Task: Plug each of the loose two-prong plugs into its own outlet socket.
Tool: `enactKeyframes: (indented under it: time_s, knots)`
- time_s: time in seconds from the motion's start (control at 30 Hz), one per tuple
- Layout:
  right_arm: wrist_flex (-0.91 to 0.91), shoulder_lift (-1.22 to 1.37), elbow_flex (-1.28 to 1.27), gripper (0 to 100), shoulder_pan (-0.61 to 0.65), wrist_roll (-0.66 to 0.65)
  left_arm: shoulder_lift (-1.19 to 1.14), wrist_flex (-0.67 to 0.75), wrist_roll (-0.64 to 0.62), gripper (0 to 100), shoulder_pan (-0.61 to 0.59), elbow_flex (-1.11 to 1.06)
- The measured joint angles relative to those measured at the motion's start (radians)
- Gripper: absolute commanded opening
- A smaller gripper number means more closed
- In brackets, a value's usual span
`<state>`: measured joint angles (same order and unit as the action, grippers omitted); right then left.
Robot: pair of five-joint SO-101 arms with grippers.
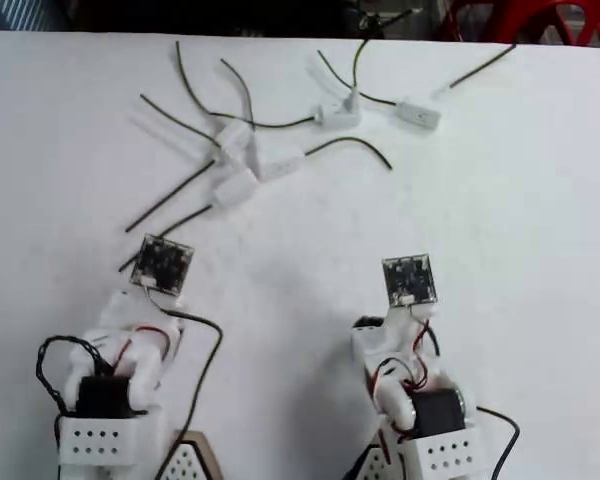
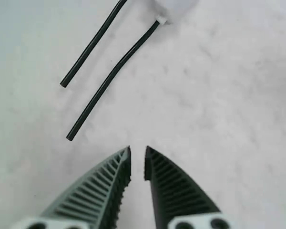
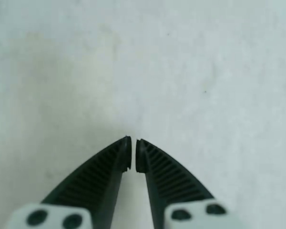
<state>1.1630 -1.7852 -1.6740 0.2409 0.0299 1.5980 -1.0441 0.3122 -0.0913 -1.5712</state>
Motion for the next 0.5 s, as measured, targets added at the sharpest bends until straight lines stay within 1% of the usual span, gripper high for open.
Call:
enactKeyframes:
  time_s: [0.23, 0.43, 0.5]
  knots:
    - [0.000, -0.003, 0.000, 1.7, 0.000, 0.000, 0.020, -0.006, 0.014, 2, 0.006, 0.017]
    - [0.000, -0.003, 0.000, 1.7, 0.000, 0.000, 0.212, -0.077, -0.003, 3, 0.006, 0.017]
    - [0.000, -0.003, 0.000, 1.7, 0.000, 0.000, 0.222, -0.078, -0.003, 3, 0.006, 0.017]
